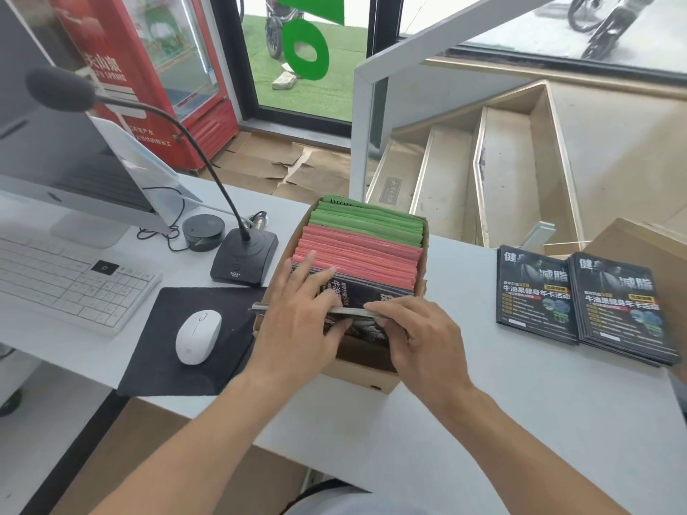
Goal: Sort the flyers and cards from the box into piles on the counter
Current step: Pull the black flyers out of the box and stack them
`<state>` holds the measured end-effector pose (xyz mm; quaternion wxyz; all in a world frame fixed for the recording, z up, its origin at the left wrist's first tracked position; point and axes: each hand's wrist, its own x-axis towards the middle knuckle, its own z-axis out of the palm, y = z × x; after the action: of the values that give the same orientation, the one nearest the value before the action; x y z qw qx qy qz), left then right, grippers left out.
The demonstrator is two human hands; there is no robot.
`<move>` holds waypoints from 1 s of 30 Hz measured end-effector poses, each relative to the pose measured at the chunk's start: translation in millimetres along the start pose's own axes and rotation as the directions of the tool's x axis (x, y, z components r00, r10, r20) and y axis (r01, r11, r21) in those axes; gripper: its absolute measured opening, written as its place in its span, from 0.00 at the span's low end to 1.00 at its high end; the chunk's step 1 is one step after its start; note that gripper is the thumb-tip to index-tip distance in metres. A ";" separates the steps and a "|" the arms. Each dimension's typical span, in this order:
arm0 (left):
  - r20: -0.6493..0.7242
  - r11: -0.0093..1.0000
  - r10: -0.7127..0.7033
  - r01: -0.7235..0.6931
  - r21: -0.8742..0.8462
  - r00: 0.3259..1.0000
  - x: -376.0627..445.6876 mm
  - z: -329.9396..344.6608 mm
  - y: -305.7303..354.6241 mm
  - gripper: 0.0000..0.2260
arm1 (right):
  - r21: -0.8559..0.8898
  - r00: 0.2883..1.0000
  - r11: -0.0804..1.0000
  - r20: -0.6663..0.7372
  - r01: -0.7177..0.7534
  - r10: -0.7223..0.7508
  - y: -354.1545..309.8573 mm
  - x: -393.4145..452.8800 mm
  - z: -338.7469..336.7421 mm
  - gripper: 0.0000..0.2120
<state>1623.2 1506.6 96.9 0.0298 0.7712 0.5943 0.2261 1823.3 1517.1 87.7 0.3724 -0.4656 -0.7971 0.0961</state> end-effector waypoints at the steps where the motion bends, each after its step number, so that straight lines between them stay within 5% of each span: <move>1: 0.028 0.998 0.060 -0.059 -0.016 0.998 5.2 -13.0 0.6 0.08 | 0.068 1.000 0.997 0.003 0.028 -0.028 -4.1 4.7 -10.1 0.15; 4: 0.107 0.981 0.183 -0.174 -0.087 0.977 20.1 -51.7 12.1 0.13 | 0.323 0.999 0.946 -0.005 -0.037 0.041 -21.2 22.1 -52.5 0.15; 7: 0.062 0.913 0.114 -0.080 -0.400 0.992 29.4 -70.6 42.7 0.11 | 0.548 0.971 0.819 -0.052 -0.169 0.235 -29.7 38.7 -94.1 0.22; 9: 0.073 0.718 -0.058 0.093 -0.690 0.996 35.0 -69.2 68.7 0.02 | 0.632 0.921 0.741 -0.110 -0.225 0.373 -17.6 45.6 -114.1 0.26; 11: 0.099 0.474 -0.243 0.207 -0.856 0.965 39.8 -55.8 92.4 0.06 | 0.713 0.861 0.632 -0.078 -0.304 0.502 0.3 45.5 -129.3 0.26; 15: 0.221 0.189 -0.385 0.311 -0.931 0.896 46.5 -8.2 133.7 0.09 | 0.802 0.787 0.367 0.197 -0.472 0.584 30.9 18.3 -136.5 0.21; 20: 0.279 0.213 -0.343 0.364 -0.907 0.897 46.7 49.2 175.4 0.09 | 0.771 0.753 0.417 0.120 -0.481 0.647 76.6 -25.6 -139.2 0.11; 30: 0.370 0.343 -0.213 0.424 -0.838 0.904 47.4 115.2 196.1 0.10 | 0.712 0.703 0.424 0.137 -0.560 0.697 134.3 -83.0 -144.3 0.11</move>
<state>1853.6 1519.1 70.2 0.5420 0.5173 0.5099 0.4226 2035.9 1495.2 80.3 0.5268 -0.5547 -0.4242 0.4845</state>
